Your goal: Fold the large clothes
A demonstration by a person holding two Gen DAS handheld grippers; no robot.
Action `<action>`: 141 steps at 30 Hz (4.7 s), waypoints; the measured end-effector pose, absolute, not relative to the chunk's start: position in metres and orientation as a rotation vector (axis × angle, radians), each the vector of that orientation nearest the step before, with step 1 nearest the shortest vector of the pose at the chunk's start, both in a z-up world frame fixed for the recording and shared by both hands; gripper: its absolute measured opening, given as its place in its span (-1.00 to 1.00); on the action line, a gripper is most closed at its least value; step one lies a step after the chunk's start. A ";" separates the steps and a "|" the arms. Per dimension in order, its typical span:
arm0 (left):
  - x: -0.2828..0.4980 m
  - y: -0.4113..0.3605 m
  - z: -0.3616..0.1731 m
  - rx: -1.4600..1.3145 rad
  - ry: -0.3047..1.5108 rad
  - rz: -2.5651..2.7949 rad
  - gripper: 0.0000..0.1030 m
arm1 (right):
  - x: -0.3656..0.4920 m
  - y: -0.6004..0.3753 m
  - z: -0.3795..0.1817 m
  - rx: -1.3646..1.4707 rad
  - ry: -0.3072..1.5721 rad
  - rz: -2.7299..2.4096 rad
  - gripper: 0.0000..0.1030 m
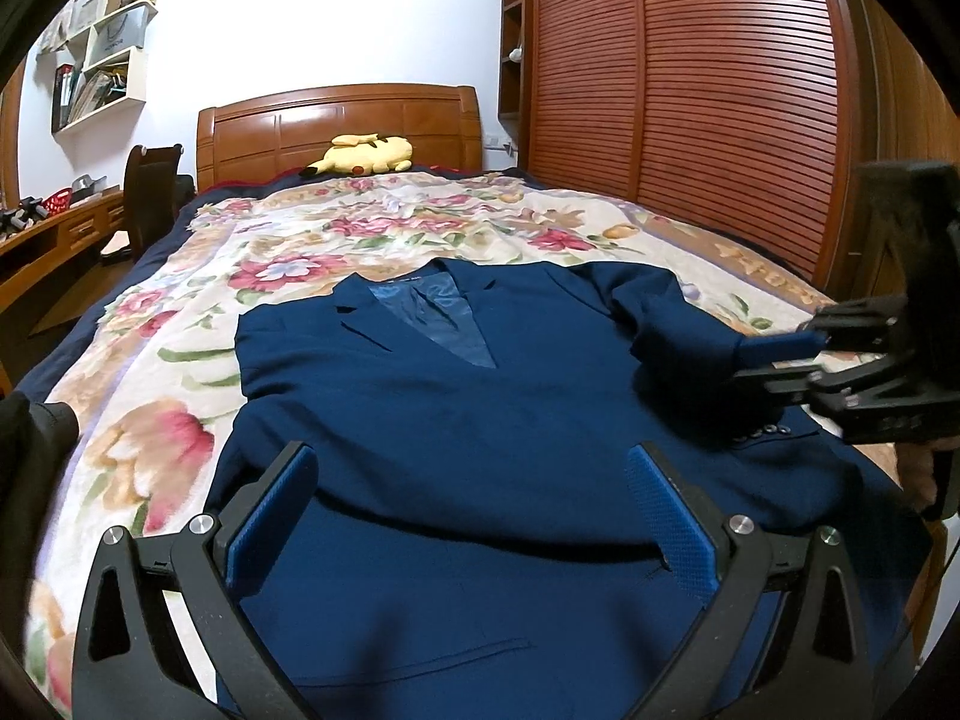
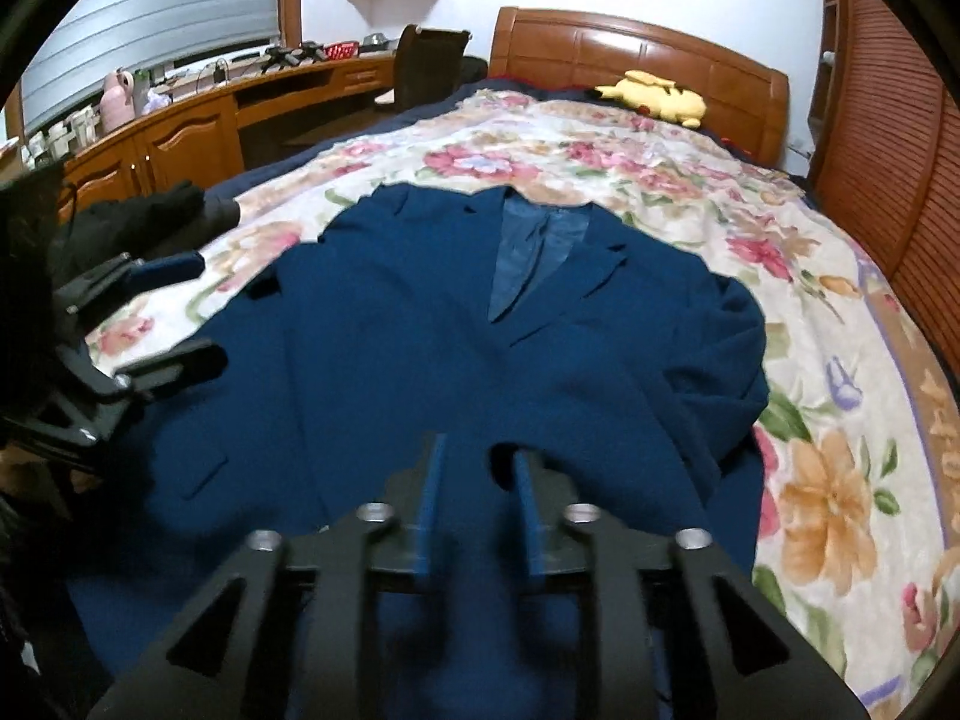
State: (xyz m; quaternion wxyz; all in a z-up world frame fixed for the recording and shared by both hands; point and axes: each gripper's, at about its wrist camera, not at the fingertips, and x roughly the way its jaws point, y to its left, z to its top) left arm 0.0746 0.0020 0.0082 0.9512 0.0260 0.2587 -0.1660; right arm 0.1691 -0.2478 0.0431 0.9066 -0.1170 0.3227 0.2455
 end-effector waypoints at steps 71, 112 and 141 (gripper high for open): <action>0.056 0.059 0.007 0.025 0.517 -0.261 0.99 | 0.142 -0.162 0.031 -0.232 0.656 0.586 -0.08; 0.023 0.127 -0.001 -0.075 0.520 -0.145 0.99 | 0.153 -0.064 0.021 -0.183 0.617 0.880 0.07; 0.109 0.058 -0.047 0.055 0.854 -0.243 0.53 | 0.196 -0.222 -0.091 -0.159 0.720 0.432 0.09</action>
